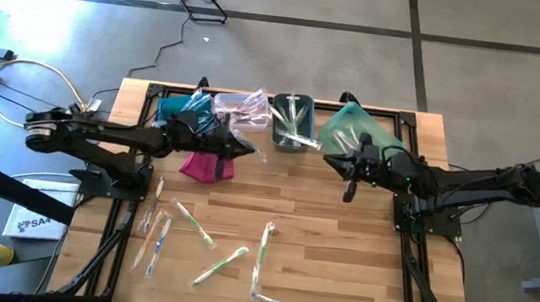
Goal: Pick & Place Toothbrushes
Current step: Put the blue toothbrush into the blue bin, then put the green toothbrush into the dark blue bin
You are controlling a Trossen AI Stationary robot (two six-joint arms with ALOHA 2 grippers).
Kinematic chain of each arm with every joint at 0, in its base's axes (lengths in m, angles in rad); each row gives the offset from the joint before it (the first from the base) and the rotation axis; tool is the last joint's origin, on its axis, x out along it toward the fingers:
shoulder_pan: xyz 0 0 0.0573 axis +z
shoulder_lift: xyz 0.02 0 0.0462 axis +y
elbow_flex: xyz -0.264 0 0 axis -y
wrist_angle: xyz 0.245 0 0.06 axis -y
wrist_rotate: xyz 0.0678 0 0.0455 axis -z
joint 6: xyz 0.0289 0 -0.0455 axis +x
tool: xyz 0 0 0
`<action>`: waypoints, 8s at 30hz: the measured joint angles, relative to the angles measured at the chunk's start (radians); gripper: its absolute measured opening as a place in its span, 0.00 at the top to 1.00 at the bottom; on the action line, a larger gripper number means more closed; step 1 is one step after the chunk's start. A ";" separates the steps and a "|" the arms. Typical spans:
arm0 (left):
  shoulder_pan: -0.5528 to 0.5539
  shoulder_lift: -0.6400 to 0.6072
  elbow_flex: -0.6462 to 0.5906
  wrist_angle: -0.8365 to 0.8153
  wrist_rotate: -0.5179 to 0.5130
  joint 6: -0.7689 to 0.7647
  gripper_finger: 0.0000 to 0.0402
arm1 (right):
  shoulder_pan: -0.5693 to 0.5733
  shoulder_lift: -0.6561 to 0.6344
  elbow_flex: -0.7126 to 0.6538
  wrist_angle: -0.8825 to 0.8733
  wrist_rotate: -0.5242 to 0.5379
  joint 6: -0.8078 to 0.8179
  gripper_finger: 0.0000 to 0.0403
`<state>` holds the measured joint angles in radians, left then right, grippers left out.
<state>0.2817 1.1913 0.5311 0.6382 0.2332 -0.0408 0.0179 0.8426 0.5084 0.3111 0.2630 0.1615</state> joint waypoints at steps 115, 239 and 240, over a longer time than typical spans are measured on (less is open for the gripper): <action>0.562 -0.033 0.081 -1.038 -0.619 -0.218 0.49 | 0.000 -0.020 -0.226 0.246 0.000 0.104 0.99; -0.803 -0.010 0.313 -0.567 -0.640 -0.365 0.86 | 0.000 -0.018 -0.226 0.202 -0.083 0.078 0.99; -0.807 0.004 0.335 -0.598 -0.640 -0.382 0.86 | 0.000 -0.018 -0.226 0.202 -0.083 0.078 0.99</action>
<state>-0.5256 1.1957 0.8662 0.0397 -0.4065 -0.4228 0.0177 0.8249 0.2829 0.5134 0.1799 0.2394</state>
